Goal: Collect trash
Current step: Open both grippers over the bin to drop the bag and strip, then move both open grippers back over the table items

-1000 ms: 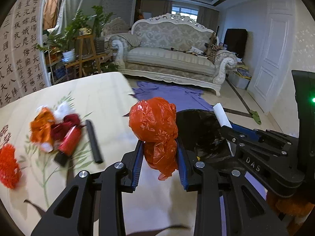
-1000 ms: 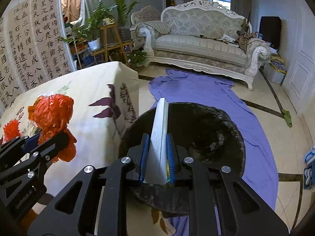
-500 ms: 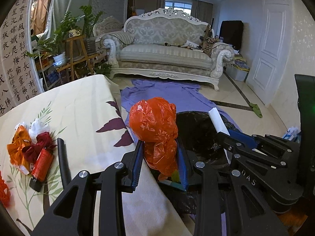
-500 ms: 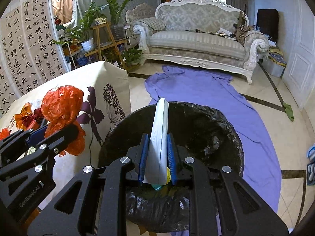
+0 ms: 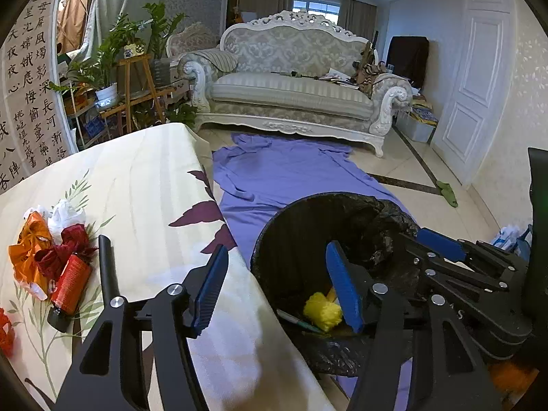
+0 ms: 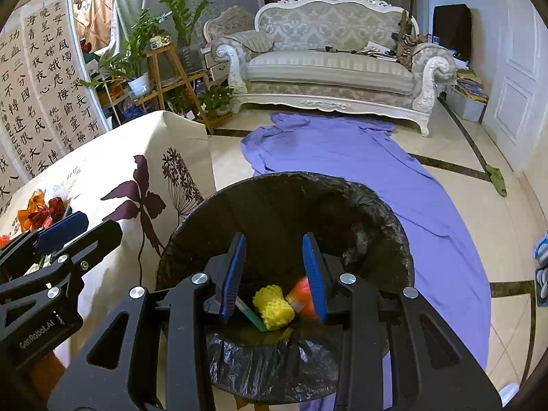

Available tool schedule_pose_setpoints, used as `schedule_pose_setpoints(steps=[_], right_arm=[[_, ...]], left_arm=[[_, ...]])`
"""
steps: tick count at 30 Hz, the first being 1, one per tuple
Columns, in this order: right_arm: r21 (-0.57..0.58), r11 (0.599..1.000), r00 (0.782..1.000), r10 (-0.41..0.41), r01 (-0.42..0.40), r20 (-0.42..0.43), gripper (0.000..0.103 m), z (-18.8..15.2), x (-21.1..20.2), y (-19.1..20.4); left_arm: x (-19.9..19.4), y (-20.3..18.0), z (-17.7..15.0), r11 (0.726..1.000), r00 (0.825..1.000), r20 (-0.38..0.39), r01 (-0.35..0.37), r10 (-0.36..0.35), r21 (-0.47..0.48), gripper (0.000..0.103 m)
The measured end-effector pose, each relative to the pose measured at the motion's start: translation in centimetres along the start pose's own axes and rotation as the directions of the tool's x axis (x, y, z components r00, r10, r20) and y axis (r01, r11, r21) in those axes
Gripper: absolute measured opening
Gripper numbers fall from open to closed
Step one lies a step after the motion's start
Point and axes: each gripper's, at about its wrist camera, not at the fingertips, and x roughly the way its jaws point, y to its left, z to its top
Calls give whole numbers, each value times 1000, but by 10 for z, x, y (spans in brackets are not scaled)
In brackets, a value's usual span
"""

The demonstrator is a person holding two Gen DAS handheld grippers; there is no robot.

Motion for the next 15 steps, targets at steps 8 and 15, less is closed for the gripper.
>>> schedule_pose_setpoints(steps=[8,15], right_arm=[[3,1000,1000,9,-9,1,37,-1,-5,2],[-17,998,998,54,-55,-6,41,-7,-12,28]], left_arm=[[-15,14,-6,999,999,4,-34,34,-21,65],[-36,40,-17,993,995,3,-104,105,-56,66]])
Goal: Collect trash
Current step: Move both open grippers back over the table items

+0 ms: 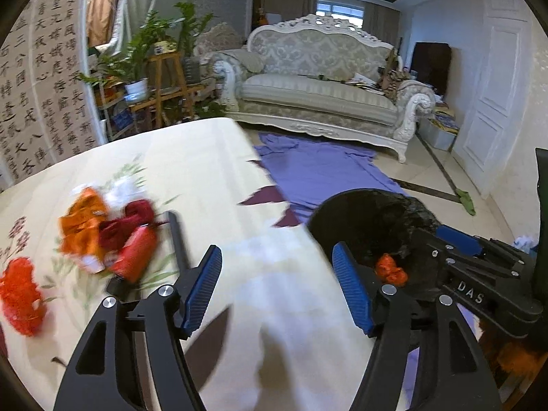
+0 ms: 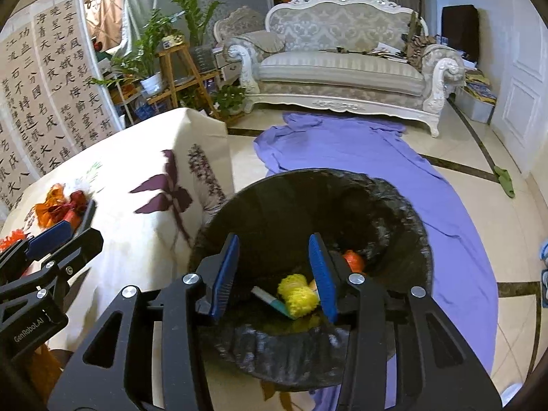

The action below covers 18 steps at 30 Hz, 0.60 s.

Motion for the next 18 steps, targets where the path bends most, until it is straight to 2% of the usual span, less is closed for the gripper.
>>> schedule_pose_setpoints(steps=[8,11,18], right_arm=[[-49,996,997,77,-78,-12,41,-2,-1,47],[-76,990,993,117,-119,-22,41,-2,-1,71],[-166,966,980,195,-200,-44,41,1,6,132]], left_arm=[[-24,49,-17,992,994,-9,-113,112,-56,66],[-35,68,-26,984,987,-9,-161,161,-77,70],[-58,109,-42,960,968,-8,-249,250,-127,73]])
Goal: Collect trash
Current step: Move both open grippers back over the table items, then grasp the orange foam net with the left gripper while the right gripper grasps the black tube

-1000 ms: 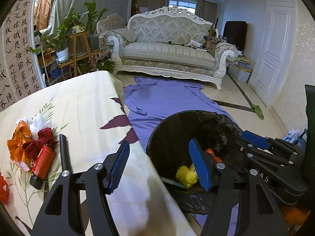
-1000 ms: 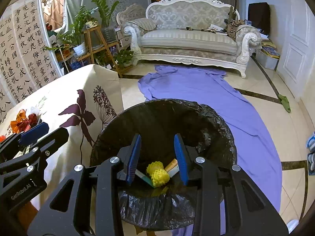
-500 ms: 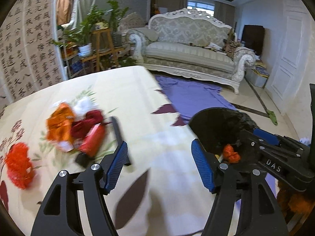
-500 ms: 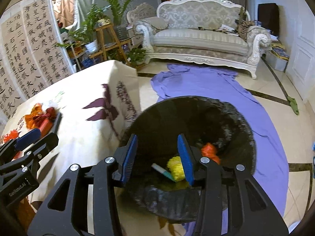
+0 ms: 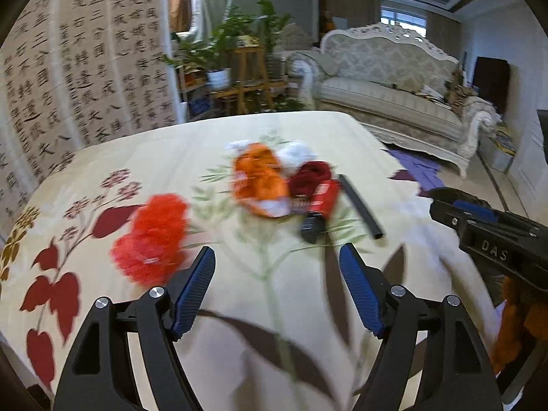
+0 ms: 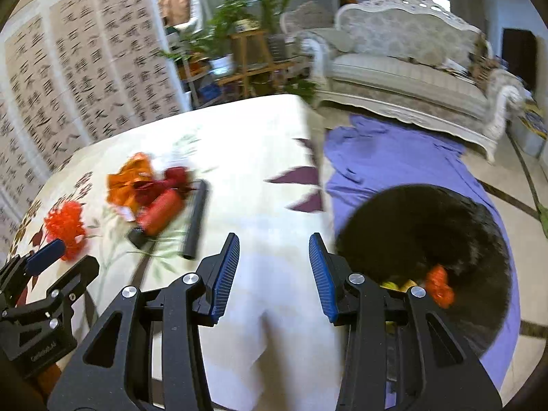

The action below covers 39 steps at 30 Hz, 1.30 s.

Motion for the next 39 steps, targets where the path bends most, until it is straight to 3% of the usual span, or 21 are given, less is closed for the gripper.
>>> schedule_pose_setpoints(steps=[7,15,26,39], right_arm=[[-68,997,999,31,-33,-33,41,11,26,43],[-79,997,996,8,-15,-89,41,20,52,56],[-112,994,992,-19,5,-124,41,22,66,66],[-125,992,992,-37,22,-123,39,22,70,72]], left_arm=[[-3,39,-7,998,999,2,-44,45,-55,74],[4,67,-1,995,998,13,-64,66,-77,76],[31,91,6,992,999,-40,-31,26,-119,78],[34,108,6,979,998,-66,-13,-1,-206,79]])
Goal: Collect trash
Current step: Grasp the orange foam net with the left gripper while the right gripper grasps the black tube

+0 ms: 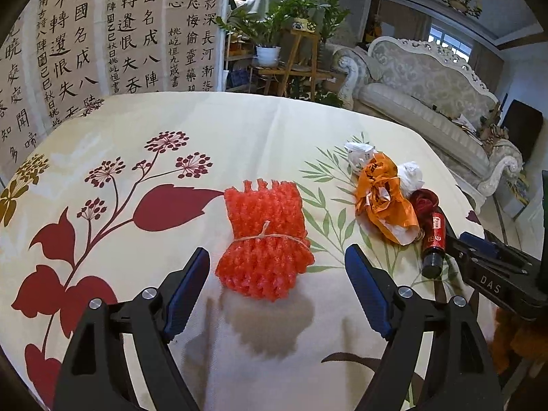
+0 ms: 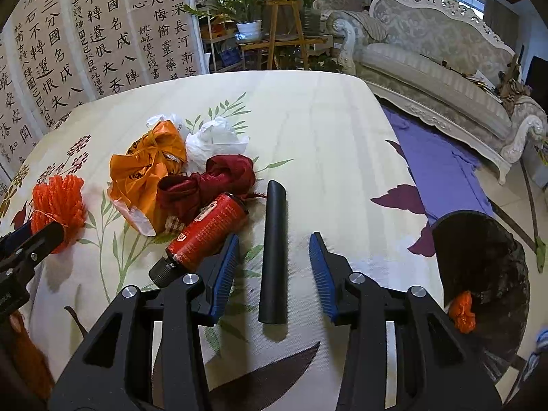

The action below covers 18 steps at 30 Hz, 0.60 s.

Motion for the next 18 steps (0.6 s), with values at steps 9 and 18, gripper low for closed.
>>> schedule_pose_setpoints(steps=[9,18], right_arm=[[9,1000,1000,-17,17,4,23,-1,0,-1],[-1,1000,1000,-27,27,3,22,-2,1,1]], left_arm=[[-3,7,0,999,1000,10,-13,13,-33,82],[3,9,4,999,1000,-11,-17,16,-51,83]])
